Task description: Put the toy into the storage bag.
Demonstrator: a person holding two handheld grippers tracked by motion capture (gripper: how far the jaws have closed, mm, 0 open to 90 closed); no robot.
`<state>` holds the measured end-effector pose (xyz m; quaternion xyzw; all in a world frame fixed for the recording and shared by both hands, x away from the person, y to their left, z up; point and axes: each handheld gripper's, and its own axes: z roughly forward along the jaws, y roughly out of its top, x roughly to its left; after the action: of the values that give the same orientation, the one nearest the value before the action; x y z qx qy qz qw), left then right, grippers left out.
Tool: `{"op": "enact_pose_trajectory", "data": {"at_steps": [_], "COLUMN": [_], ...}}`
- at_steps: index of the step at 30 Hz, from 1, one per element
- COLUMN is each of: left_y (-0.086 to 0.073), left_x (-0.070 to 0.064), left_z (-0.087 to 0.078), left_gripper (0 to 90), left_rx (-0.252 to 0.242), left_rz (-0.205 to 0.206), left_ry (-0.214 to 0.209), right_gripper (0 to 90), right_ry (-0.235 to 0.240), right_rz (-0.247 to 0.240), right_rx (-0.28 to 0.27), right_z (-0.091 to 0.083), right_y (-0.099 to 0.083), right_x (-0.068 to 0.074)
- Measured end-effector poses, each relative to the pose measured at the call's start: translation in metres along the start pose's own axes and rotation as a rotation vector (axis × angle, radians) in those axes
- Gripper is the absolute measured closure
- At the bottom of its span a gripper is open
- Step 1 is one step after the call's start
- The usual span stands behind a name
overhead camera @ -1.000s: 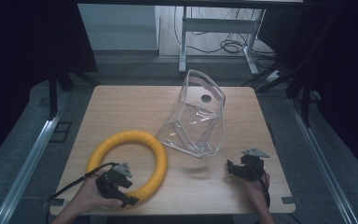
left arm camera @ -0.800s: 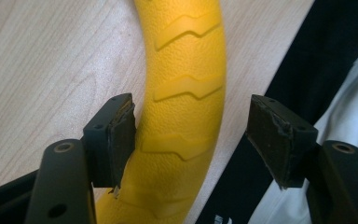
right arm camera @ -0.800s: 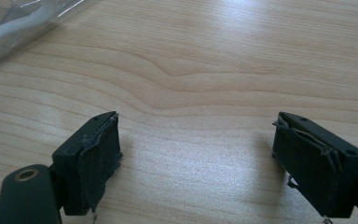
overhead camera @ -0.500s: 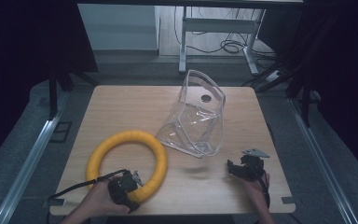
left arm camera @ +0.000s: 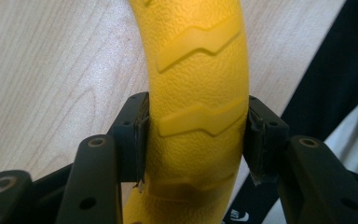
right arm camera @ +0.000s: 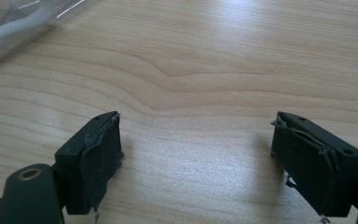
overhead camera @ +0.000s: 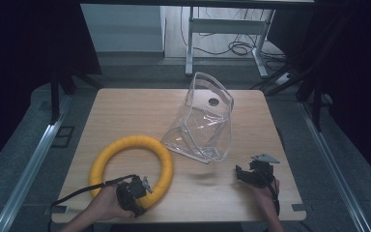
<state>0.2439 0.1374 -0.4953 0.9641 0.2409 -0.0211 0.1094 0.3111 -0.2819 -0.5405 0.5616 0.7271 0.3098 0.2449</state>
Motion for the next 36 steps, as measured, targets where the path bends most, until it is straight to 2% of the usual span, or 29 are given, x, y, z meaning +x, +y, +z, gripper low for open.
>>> {"op": "enact_pose_trajectory", "data": {"at_steps": [4,5,6,7,10,11,12,13,17,18,19,24,30,36], "left_y": [-0.004,-0.006,-0.010,-0.012,-0.017,-0.017,-0.020,-0.020,-0.024,-0.025,-0.025,-0.028,-0.035,-0.041], "left_x": [0.004,0.005,0.007,0.007,0.012,0.012,0.016,0.016,0.030,0.037,0.037,0.052,0.067,0.077], "left_z": [-0.015,-0.021,-0.034,-0.040,-0.057,-0.057,-0.068,-0.068,-0.091,-0.099,-0.099,-0.110,-0.120,-0.128], "left_gripper": [48.5,48.5,48.6,48.7,49.0,49.1,49.3,49.5,50.1,50.3,50.3,50.4,50.4,50.5], "left_rx": [-0.054,-0.080,-0.137,-0.166,-0.234,-0.234,-0.278,-0.278,-0.386,-0.425,-0.425,-0.492,-0.561,-0.617], "left_rz": [-0.014,-0.020,-0.041,-0.055,-0.067,-0.067,-0.071,-0.071,-0.107,-0.121,-0.121,-0.168,-0.217,-0.254], "left_ry": [-0.036,-0.050,-0.085,-0.101,-0.139,-0.139,-0.171,-0.171,-0.230,-0.256,-0.256,-0.314,-0.361,-0.391], "right_gripper": [16.3,16.4,16.6,16.7,17.0,17.2,17.2,17.2,17.7,17.8,17.8,18.2,18.3,18.5], "right_ry": [-0.002,-0.002,-0.002,-0.002,-0.004,-0.005,-0.005,-0.005,-0.007,-0.007,-0.007,-0.008,-0.011,-0.015], "right_rz": [0.005,0.006,0.006,0.007,0.008,0.008,0.009,0.009,0.008,0.009,0.009,0.010,0.012,0.014], "right_rx": [0.001,0.001,0.001,0.000,0.000,0.000,-0.001,-0.001,-0.002,-0.002,-0.002,-0.004,-0.003,-0.004], "right_z": [0.000,0.000,0.000,0.000,0.000,0.000,0.000,0.000,0.000,0.000,0.000,0.000,0.000,0.000], "right_y": [0.000,0.000,0.000,0.000,0.000,0.000,0.000,0.000,0.000,0.000,0.000,0.000,0.000,0.000], "right_x": [0.000,0.000,0.000,0.000,0.000,0.000,0.000,0.000,0.000,0.000,0.000,0.000,0.000,0.000]}}
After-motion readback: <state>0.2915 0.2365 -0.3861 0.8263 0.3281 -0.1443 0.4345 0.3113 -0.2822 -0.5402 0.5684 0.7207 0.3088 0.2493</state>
